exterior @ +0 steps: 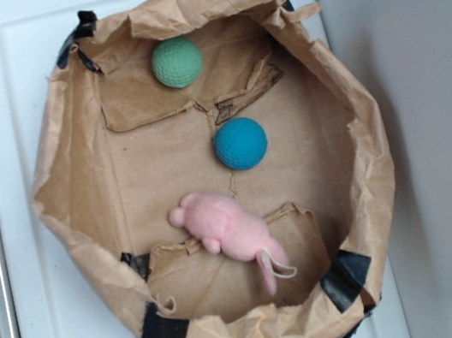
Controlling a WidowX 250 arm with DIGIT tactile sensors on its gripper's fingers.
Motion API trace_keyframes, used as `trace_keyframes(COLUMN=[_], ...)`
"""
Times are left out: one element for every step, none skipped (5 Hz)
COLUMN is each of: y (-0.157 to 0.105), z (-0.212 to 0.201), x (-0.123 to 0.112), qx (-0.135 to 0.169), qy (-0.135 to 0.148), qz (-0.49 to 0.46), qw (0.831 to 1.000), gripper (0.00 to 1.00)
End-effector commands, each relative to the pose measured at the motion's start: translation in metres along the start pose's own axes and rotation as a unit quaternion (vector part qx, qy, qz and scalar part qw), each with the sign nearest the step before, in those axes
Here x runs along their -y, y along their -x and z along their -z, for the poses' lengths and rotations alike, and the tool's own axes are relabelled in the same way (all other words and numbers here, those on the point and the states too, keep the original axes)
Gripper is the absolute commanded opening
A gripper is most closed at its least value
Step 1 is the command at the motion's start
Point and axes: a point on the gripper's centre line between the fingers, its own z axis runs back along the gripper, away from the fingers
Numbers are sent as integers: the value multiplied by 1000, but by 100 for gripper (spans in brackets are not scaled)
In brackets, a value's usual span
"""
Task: Grab the blue ball.
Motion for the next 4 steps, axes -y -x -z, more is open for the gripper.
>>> trace_keyframes(y=[0,-17,-26,-29], z=[0,30,50,57], x=[0,5,8,0], qx=[0,40,66,65], qy=[0,2,-17,-27], qz=[0,7,22,5], qw=[1000,999,997,998], gripper=[100,100,100,100])
